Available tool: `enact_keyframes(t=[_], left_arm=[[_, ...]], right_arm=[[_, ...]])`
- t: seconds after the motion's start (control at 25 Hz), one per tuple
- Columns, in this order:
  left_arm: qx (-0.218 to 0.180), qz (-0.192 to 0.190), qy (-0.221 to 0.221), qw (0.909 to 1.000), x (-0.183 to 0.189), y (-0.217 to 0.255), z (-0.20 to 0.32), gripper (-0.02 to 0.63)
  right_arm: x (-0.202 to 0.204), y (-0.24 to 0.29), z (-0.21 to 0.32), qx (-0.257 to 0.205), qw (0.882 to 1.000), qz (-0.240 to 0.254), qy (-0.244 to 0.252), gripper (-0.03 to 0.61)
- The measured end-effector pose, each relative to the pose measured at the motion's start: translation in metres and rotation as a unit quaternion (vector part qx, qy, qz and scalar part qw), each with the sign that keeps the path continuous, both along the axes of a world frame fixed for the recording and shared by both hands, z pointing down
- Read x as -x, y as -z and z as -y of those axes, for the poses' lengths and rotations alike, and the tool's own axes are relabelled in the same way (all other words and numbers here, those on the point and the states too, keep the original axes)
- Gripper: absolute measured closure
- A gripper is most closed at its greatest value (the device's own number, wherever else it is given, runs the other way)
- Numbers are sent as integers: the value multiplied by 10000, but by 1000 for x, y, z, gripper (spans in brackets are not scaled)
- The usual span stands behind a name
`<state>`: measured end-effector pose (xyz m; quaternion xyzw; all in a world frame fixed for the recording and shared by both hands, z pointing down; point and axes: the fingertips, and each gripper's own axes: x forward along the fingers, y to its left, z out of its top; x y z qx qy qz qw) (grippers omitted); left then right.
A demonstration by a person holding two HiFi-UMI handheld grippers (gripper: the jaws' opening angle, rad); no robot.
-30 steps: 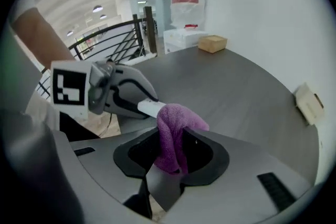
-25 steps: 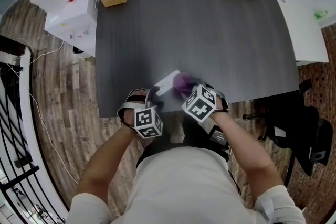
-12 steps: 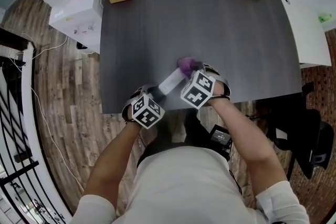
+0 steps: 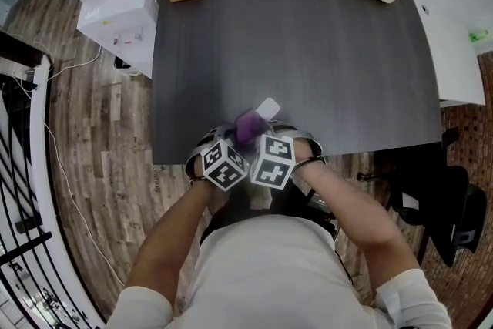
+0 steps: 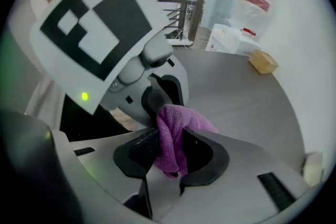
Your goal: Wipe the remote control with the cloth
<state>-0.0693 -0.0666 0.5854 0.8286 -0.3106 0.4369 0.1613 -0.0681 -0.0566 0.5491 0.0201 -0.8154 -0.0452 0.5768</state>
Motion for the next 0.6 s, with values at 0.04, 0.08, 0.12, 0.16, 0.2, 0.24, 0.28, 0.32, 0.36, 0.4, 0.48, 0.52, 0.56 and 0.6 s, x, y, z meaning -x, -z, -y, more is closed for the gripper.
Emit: enact_keyframes(t=[0.04, 0.08, 0.12, 0.16, 0.2, 0.24, 0.28, 0.32, 0.36, 0.4, 0.48, 0.52, 0.56, 0.6], left_arm=[[-13, -7, 14, 10000, 0, 0, 0, 437], [-31, -12, 28, 10000, -1, 0, 0, 437], [-53, -12, 38, 10000, 0, 0, 0, 437], [-80, -5, 46, 10000, 0, 0, 0, 437], [-108, 1, 53, 9999, 1, 0, 0, 436], [-126, -1, 63, 9999, 1, 1, -1, 436], [-121, -17, 74, 9999, 2, 1, -2, 437], [-93, -55, 84, 9999, 3, 1, -4, 436], [-70, -118, 102, 9999, 5, 4, -7, 436], [-79, -202, 142, 9997, 7, 8, -8, 436], [-215, -381, 271, 9987, 8, 22, -4, 436], [-321, -441, 326, 9980, 7, 30, 0, 436], [-424, -453, 342, 9975, 3, 38, 4, 436], [-518, -403, 298, 9974, -3, 42, 8, 436]], right_arm=[[3, -1, -4, 389, 9986, 169, -319, 448], [5, -2, -5, 796, 9937, 373, -698, 448], [7, -1, -5, 1231, 9844, 604, -1107, 448], [9, 1, -4, 1691, 9703, 835, -1517, 448], [10, 5, -3, 2137, 9525, 1051, -1900, 448], [9, 11, -2, 2501, 9339, 1262, -2221, 448], [8, 18, 1, 2738, 9176, 1485, -2468, 448], [5, 27, 5, 2846, 9047, 1727, -2658, 448], [1, 36, 10, 2833, 8952, 1973, -2819, 448], [-4, 46, 18, 2705, 8893, 2197, -2960, 448], [-21, 61, 39, 2169, 8889, 2473, -3189, 448], [-33, 66, 51, 1838, 8919, 2504, -3287, 448], [-46, 69, 62, 1519, 8948, 2484, -3385, 448], [-60, 71, 71, 1243, 8962, 2442, -3488, 448]])
